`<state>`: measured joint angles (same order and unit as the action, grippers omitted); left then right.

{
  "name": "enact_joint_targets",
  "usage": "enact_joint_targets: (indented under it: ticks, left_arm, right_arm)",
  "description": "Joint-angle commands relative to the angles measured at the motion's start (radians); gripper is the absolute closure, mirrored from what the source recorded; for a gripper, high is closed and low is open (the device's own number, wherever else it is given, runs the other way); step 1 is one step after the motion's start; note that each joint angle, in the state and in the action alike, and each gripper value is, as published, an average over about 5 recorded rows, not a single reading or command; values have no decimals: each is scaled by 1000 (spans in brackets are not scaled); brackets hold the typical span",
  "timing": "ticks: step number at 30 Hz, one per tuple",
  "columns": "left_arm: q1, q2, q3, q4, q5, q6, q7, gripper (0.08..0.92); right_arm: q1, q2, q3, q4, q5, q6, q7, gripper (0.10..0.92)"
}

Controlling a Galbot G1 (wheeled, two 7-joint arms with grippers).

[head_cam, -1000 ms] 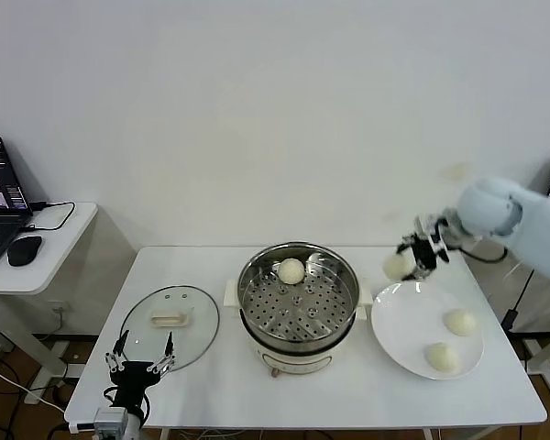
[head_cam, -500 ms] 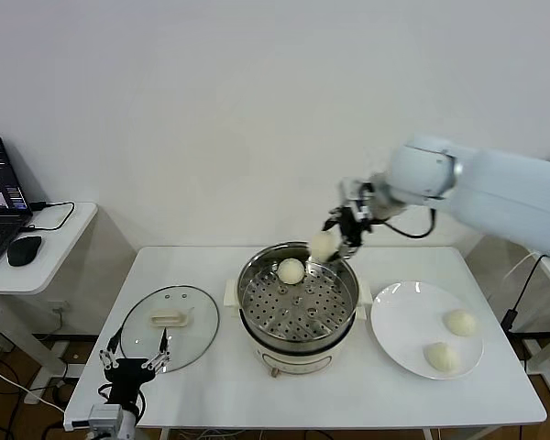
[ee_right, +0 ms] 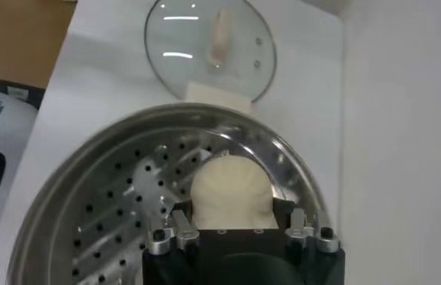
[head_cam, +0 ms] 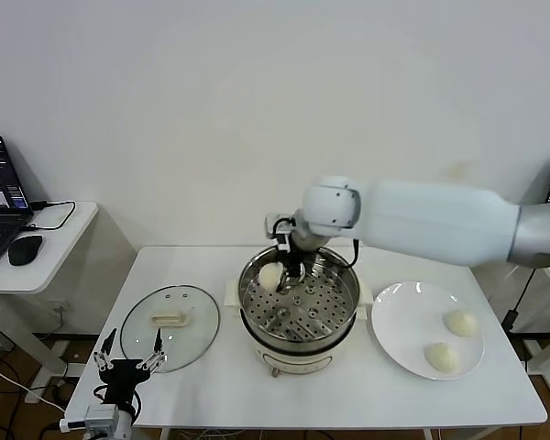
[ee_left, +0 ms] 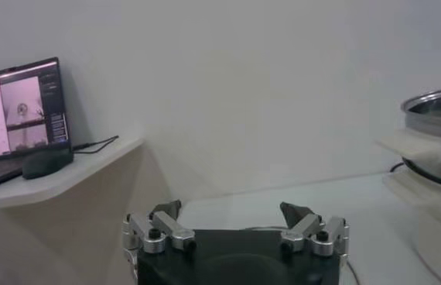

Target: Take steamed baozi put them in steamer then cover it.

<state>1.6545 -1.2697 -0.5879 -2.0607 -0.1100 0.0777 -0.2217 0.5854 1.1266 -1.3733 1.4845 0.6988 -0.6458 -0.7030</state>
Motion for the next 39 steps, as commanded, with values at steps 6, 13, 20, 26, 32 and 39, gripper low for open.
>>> enact_joint_targets:
  ticks: [6, 13, 20, 26, 32, 39]
  left_arm:
    - [0, -2, 2, 1, 2, -3, -1, 177]
    - [2, -3, 5, 1, 3, -7, -2, 177]
    - [2, -4, 6, 0, 6, -11, -3, 177]
    - [3, 0, 6, -8, 6, -8, -2, 177]
    - [2, 10, 11, -15, 6, -5, -1, 177]
    - [4, 18, 29, -22, 12, -6, -1, 177]
  right_arm:
    - [-91, 70, 11, -54, -4, -59, 33, 389]
    - [-108, 75, 20, -95, -19, -58, 37, 380]
    - [-106, 76, 36, -111, -13, -56, 33, 235]
    - [13, 9, 36, -36, 8, -41, -48, 203]
    - [200, -168, -18, 103, -15, 21, -209, 203]
    - [334, -472, -130, 246, -170, 131, -329, 203]
